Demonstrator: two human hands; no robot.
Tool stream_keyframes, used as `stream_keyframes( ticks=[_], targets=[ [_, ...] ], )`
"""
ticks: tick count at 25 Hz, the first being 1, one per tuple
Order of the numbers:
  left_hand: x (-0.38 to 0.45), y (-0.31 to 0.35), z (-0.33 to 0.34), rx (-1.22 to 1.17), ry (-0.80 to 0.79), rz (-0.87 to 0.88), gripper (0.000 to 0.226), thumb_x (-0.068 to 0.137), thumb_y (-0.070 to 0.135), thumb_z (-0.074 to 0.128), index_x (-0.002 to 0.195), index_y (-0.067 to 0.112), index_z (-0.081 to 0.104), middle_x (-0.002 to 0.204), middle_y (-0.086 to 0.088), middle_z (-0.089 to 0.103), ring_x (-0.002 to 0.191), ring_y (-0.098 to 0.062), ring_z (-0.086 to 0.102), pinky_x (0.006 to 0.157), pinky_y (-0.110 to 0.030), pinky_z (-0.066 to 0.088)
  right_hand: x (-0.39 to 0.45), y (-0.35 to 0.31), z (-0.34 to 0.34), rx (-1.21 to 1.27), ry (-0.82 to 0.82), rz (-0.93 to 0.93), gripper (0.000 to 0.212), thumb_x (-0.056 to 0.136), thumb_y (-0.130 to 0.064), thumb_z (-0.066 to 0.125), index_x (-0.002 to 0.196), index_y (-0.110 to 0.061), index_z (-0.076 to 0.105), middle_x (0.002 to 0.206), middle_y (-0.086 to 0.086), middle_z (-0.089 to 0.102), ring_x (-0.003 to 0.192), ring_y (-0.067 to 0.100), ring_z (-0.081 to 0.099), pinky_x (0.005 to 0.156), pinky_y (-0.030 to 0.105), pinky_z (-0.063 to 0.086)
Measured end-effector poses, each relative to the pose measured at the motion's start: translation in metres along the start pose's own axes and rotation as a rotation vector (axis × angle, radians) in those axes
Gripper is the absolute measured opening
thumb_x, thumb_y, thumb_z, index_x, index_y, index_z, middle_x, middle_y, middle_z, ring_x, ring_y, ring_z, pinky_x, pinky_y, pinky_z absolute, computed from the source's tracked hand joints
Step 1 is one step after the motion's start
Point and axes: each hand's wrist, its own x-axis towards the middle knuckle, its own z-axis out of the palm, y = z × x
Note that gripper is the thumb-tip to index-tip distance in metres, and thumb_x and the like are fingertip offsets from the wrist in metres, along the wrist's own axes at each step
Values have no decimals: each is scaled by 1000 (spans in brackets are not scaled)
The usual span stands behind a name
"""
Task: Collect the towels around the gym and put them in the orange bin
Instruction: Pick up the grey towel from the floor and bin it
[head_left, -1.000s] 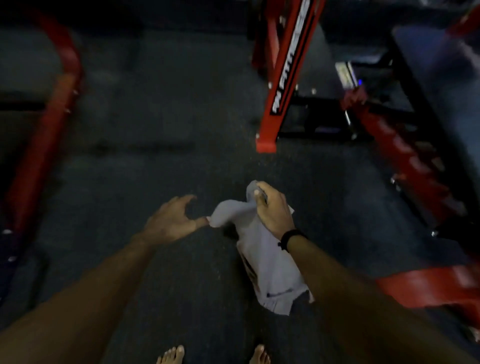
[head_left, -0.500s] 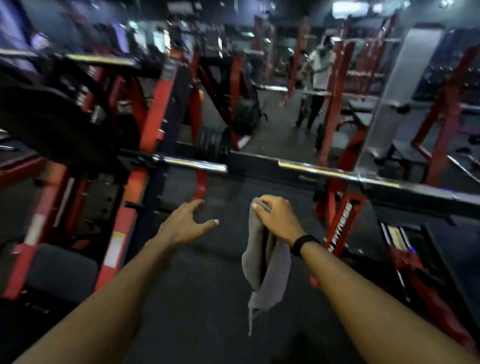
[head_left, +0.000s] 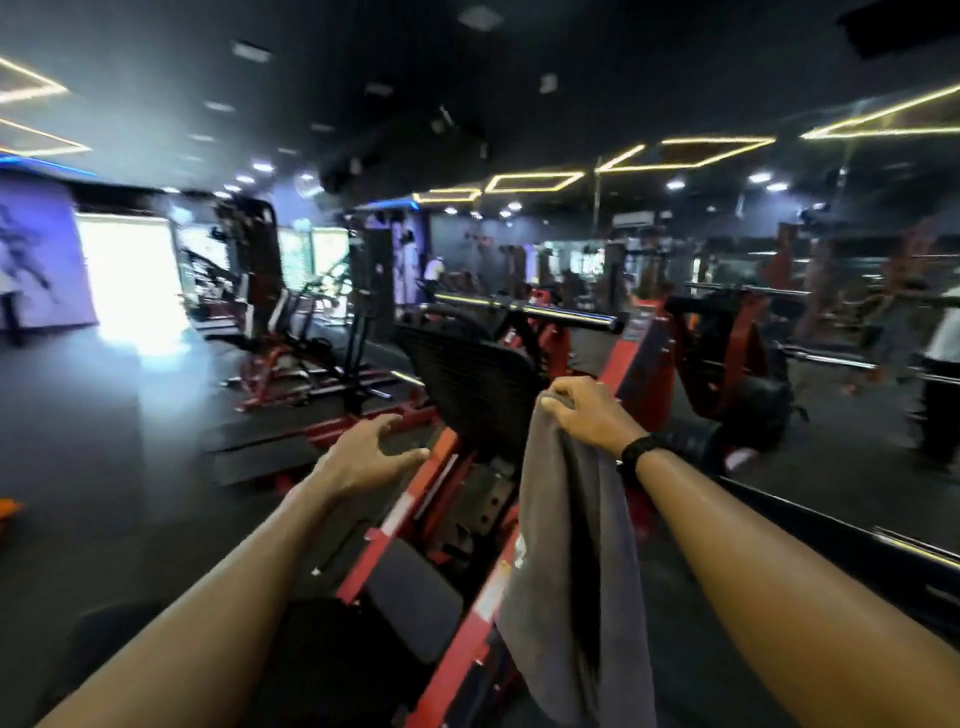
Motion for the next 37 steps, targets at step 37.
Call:
stream_keyframes(
  ticks=[37],
  targets=[
    [-226, -585, -614, 573, 440, -973, 90, 74, 64, 66, 145, 18, 36, 144, -5, 47, 129, -23, 47, 107, -41, 39, 296, -801, 616, 573, -504, -828, 14, 92, -18, 59, 91, -5, 63, 87, 5, 59, 85, 19, 52, 75, 24, 34]
  ],
)
